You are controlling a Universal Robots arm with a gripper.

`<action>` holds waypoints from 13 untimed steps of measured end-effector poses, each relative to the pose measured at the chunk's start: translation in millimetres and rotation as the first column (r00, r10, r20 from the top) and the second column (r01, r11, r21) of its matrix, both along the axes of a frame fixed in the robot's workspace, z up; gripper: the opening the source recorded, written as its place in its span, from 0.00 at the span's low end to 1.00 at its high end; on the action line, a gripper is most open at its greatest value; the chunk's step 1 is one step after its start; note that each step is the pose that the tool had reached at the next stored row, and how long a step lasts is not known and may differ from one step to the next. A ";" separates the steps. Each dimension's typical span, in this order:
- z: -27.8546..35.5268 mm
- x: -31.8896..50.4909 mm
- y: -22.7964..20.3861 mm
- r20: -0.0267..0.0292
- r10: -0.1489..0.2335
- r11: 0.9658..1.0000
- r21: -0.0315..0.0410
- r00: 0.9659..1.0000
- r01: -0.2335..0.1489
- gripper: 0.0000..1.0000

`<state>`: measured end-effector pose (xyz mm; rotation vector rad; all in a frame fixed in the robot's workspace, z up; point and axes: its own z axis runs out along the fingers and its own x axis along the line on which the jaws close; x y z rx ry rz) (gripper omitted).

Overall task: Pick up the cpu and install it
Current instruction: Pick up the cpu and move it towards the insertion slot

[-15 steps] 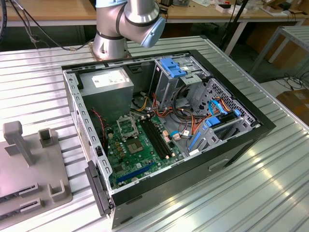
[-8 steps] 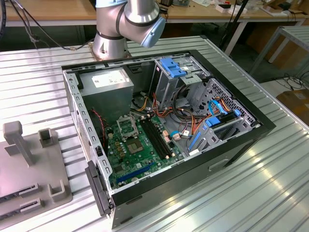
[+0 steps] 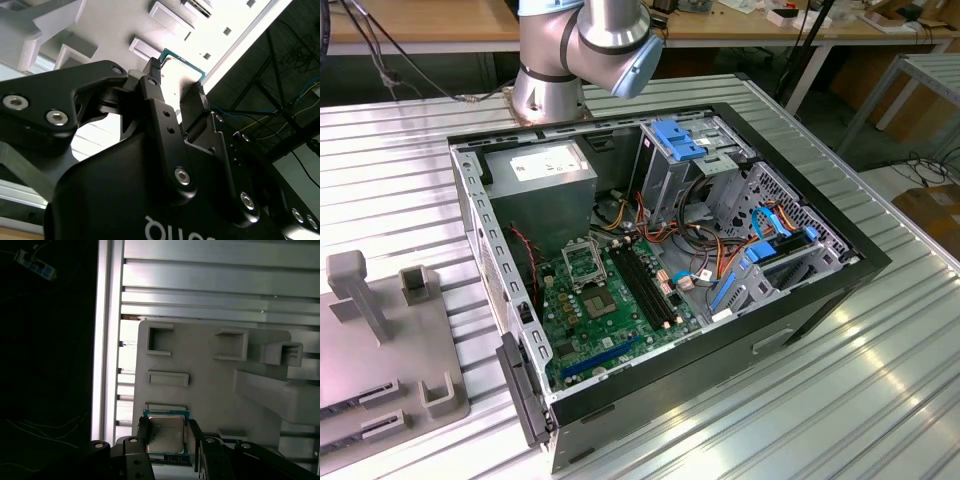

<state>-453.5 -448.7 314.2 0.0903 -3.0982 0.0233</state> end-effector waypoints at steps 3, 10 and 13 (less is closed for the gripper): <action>1.3 0.0 0.0 0.000 0.000 1.000 0.000 1.000 0.000 0.41; 4.5 0.0 0.0 0.000 0.000 1.000 0.000 1.000 0.000 0.41; 5.6 0.0 0.0 0.000 0.000 1.000 0.000 1.000 0.000 0.41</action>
